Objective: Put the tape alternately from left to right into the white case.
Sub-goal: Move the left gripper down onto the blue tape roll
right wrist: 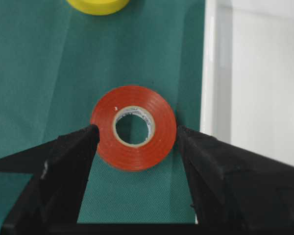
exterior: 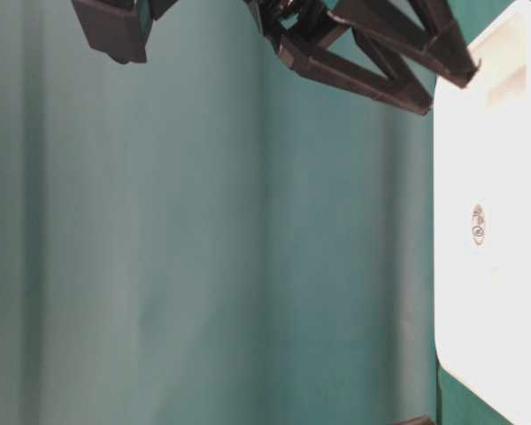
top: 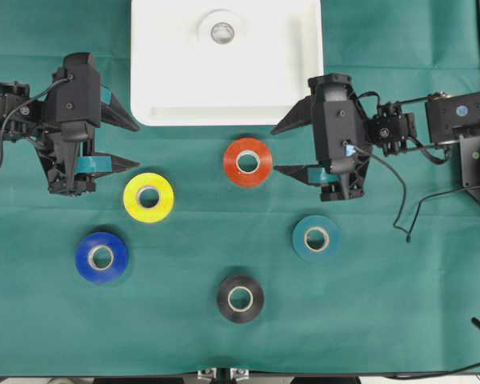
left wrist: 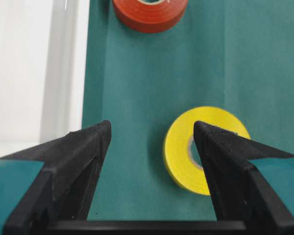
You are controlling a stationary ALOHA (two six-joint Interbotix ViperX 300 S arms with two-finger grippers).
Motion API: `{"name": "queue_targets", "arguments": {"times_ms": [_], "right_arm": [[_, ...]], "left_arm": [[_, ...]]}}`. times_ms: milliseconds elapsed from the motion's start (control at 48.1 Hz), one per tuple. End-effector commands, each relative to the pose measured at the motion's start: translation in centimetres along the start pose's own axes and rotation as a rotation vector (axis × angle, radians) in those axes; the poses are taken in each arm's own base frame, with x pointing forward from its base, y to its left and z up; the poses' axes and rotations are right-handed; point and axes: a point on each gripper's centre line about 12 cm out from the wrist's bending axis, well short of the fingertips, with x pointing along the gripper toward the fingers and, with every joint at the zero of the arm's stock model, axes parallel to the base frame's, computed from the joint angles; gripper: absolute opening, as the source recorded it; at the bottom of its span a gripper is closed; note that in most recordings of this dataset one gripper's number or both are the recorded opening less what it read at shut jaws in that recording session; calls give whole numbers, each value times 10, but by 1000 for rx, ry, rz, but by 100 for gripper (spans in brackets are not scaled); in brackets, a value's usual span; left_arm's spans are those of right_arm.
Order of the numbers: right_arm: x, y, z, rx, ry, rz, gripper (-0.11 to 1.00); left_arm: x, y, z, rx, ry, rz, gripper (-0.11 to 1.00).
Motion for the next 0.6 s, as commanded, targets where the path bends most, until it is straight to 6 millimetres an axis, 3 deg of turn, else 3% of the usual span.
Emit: {"name": "queue_targets", "arguments": {"times_ms": [0, 270, 582], "right_arm": [[-5, 1, 9, -2, -38, 5, 72], [-5, 1, 9, -2, -38, 5, 72], [-3, 2, 8, 0, -39, 8, 72]], "left_arm": [[-3, 0, 9, -2, -29, -1, 95], [-3, -1, 7, -22, -17, -3, 95], [-3, -21, -8, -124, 54, -49, 95]]}}
